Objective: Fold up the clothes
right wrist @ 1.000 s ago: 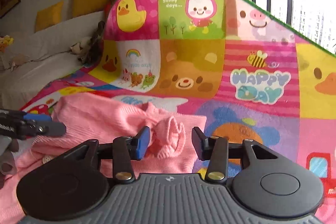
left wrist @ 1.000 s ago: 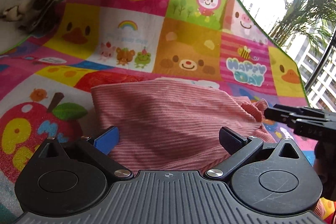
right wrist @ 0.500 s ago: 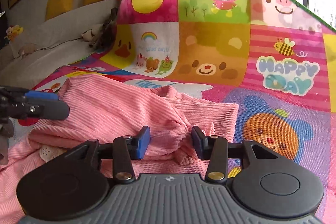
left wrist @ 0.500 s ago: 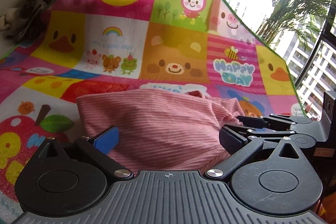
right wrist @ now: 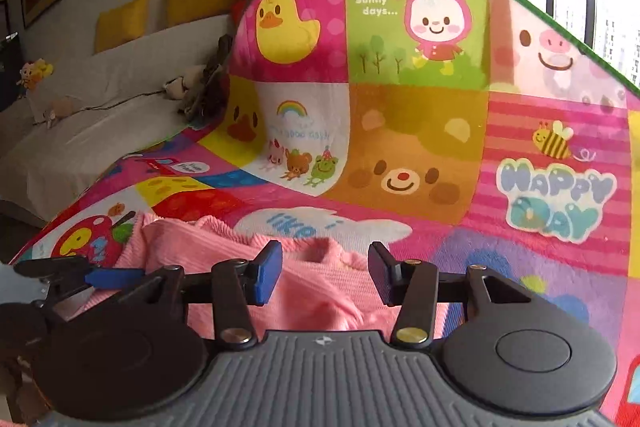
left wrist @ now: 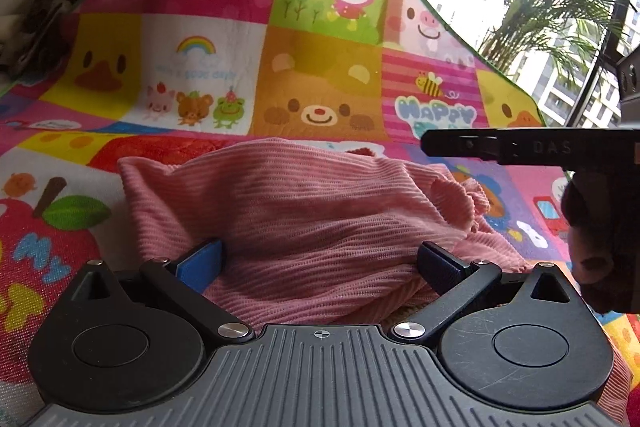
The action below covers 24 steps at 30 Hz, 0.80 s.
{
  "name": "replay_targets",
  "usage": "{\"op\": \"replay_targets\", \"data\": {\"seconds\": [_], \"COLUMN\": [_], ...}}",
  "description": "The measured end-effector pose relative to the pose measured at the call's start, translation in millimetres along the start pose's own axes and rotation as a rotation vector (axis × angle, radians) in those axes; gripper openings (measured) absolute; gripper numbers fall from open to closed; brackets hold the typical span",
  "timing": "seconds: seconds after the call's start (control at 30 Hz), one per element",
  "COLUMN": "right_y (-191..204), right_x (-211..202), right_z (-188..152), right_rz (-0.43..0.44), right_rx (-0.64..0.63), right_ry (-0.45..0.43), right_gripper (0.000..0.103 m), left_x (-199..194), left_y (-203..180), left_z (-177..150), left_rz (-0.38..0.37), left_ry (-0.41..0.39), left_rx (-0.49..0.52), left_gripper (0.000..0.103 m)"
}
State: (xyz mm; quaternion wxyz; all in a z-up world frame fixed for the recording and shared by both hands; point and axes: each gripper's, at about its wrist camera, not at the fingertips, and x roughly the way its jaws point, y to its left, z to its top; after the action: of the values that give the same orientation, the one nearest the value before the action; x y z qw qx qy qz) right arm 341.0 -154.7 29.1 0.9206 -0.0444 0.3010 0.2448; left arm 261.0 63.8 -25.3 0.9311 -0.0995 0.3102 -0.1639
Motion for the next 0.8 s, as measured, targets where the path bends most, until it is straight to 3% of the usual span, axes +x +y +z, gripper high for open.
{"op": "replay_targets", "data": {"seconds": [0.07,0.2,0.3,0.37,0.53,0.7,0.8], "right_y": [5,8,10,12,17,38,51], "right_x": [30,70,61,37,-72,-139,-152], "right_z": [5,-6,-8,-5,-5,-56,-99], "right_rz": [-0.024,-0.026,-0.023,-0.024,0.062,0.088,0.096], "right_rx": [-0.053,-0.1,-0.121,-0.138,-0.135,-0.203,-0.227], "right_ry": [0.034,0.099,0.077,0.028,-0.148,-0.129,-0.061], "right_gripper": [0.048,0.046,0.009,0.009,0.008,0.008,0.008], "left_x": [-4,-28,-54,-69,-110,-143,-153], "left_y": [1,18,29,35,40,22,7], "left_z": [1,7,16,23,38,47,45], "left_rz": [0.0,-0.03,-0.005,0.022,0.032,0.015,-0.003], "left_ry": [-0.003,-0.008,-0.067,-0.106,-0.202,-0.274,-0.275], "left_rx": [-0.013,-0.144,-0.185,-0.19,-0.236,-0.217,-0.2], "left_gripper": [0.103,0.103,0.103,0.103,0.103,0.103,0.103]}}
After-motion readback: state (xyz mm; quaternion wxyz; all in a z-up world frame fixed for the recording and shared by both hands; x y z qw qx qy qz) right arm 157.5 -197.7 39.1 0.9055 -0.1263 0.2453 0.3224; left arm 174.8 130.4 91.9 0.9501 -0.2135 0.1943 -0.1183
